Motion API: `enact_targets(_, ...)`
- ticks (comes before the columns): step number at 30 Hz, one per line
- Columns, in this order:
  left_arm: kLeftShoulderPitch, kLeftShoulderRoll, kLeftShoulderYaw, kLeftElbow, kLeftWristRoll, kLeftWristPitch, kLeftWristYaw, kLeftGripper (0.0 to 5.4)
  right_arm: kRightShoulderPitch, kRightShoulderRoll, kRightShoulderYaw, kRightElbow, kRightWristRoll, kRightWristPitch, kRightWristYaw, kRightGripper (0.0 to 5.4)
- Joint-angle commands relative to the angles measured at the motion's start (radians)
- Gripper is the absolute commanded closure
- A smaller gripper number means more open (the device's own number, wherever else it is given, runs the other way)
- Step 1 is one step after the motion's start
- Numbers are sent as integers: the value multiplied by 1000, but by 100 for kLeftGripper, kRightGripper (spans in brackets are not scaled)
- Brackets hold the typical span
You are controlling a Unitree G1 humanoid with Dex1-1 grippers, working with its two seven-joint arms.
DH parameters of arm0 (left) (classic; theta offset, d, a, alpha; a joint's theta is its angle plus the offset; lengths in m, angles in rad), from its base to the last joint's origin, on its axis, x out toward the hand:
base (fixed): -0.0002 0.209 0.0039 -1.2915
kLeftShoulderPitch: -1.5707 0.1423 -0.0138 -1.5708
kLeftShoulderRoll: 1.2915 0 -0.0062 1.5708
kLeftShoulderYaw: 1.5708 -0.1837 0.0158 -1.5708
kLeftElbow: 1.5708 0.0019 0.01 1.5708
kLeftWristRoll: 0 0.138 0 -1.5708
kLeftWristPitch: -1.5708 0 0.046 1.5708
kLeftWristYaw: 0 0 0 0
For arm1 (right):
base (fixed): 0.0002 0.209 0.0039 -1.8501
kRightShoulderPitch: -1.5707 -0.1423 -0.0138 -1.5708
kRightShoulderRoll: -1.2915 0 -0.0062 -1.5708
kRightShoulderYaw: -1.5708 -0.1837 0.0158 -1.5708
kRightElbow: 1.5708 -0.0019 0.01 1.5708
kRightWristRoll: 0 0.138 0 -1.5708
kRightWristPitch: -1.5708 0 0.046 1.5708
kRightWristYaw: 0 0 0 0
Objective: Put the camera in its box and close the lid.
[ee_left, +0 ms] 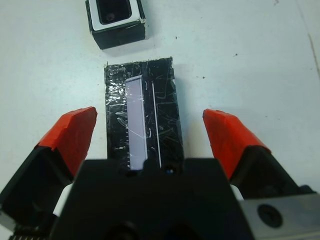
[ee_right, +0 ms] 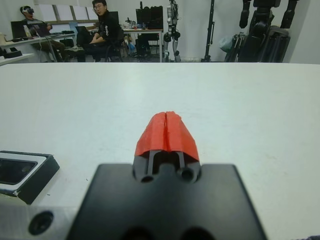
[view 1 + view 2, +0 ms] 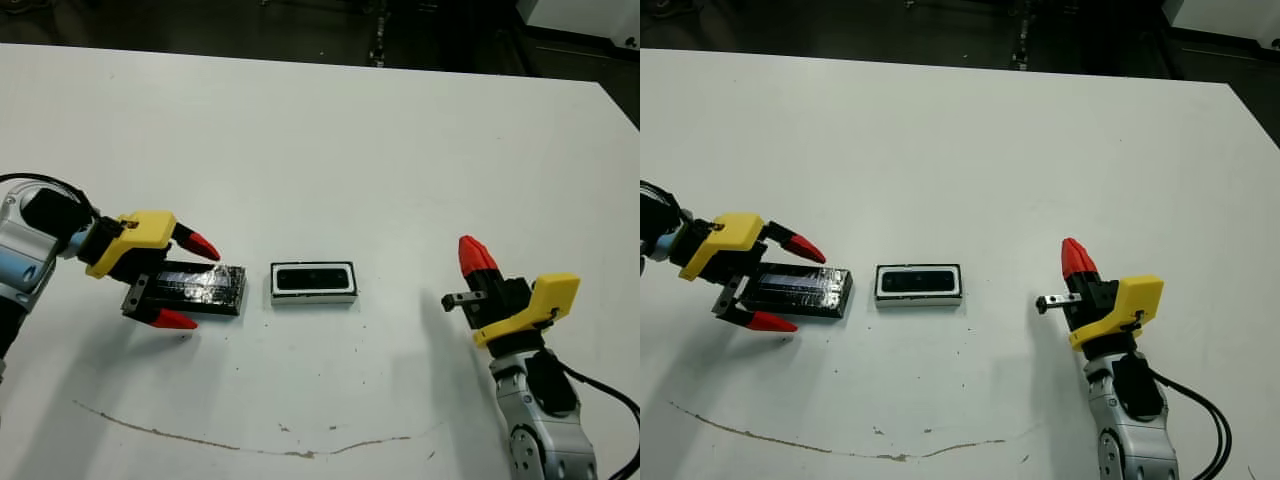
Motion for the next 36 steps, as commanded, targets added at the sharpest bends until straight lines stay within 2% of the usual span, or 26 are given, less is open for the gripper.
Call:
enact_targets(1, 9, -25, 7, 42, 10, -41, 14, 0, 6, -17, -10, 6, -2, -6, 2, 538)
enact_targets(13, 21, -52, 6, 76, 11, -59, 19, 0, 9, -15, -6, 4, -2, -1, 5, 538)
enact_targets(20, 40, -57, 12, 67, 8, -27, 40, 0, 11, -14, -7, 8, 14, -1, 16, 538)
enact_targets(23, 56, -51, 13, 27, 10, 70, 66, 3, 13, -14, -5, 7, 4, -3, 12, 539)
enact_targets(26, 72, -44, 17, -10, 15, 124, 96, 23, 14, -15, -3, 1, -8, 4, 5, 540)
enact_targets(29, 83, -34, 14, -50, 32, 159, 125, 65, 13, -15, -3, 4, -7, 4, 7, 540)
enact_targets(36, 115, -41, 37, -101, 4, 255, 153, 169, 16, -11, 2, 5, -6, -3, 11, 540)
